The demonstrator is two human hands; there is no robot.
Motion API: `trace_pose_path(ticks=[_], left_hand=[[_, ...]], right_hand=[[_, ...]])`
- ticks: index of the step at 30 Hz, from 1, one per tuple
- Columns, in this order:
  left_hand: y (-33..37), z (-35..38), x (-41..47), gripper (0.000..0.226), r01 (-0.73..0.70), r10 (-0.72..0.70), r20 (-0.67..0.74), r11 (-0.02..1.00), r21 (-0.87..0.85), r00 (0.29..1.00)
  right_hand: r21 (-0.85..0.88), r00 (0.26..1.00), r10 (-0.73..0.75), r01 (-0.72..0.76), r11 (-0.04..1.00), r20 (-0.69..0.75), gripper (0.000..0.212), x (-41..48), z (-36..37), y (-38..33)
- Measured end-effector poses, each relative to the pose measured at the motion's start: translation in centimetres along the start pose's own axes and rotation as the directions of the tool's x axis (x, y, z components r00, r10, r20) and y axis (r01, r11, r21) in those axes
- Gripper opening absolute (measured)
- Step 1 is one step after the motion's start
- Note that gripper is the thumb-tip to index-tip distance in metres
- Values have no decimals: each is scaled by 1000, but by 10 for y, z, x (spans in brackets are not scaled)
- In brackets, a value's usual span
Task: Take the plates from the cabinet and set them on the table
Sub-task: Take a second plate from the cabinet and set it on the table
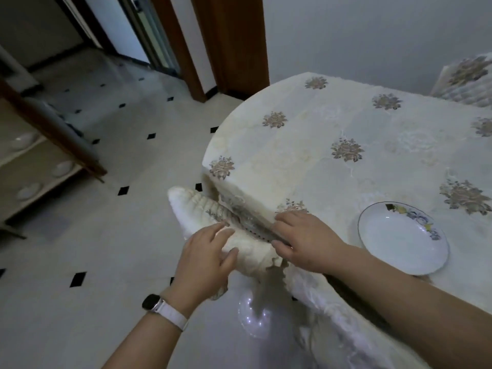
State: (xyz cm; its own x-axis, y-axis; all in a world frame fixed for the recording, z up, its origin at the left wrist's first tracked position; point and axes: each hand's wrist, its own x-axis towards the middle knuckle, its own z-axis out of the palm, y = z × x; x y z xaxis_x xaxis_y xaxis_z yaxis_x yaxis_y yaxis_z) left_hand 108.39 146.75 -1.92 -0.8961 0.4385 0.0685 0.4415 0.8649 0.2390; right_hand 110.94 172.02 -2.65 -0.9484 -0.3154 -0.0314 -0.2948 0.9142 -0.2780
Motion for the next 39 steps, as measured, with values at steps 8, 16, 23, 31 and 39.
trace_pose_path(ticks=[8, 16, 23, 31, 39], left_hand=[[-120, -35, -115, 44, 179, -176, -104, 984, 20, 979], [-214, -80, -219, 41, 324, -299, -251, 944, 64, 921], [-258, -102, -266, 38, 410, -349, -357, 905, 109, 866], [-311, -102, -260, 43, 518, -471, -321, 852, 76, 822], [-388, -114, -184, 43, 514, -476, -297, 856, 61, 828]], right_hand=[[-43, 988, -147, 148, 988, 37, 46, 49, 22, -154], [-114, 934, -354, 357, 927, 46, 51, 91, 33, -290], [-179, 860, -500, 510, 841, 104, 48, 126, 44, -363], [-137, 865, -492, 501, 854, 95, 53, 187, 74, -394], [-159, 870, -479, 493, 855, 122, 60, 300, 74, -399]])
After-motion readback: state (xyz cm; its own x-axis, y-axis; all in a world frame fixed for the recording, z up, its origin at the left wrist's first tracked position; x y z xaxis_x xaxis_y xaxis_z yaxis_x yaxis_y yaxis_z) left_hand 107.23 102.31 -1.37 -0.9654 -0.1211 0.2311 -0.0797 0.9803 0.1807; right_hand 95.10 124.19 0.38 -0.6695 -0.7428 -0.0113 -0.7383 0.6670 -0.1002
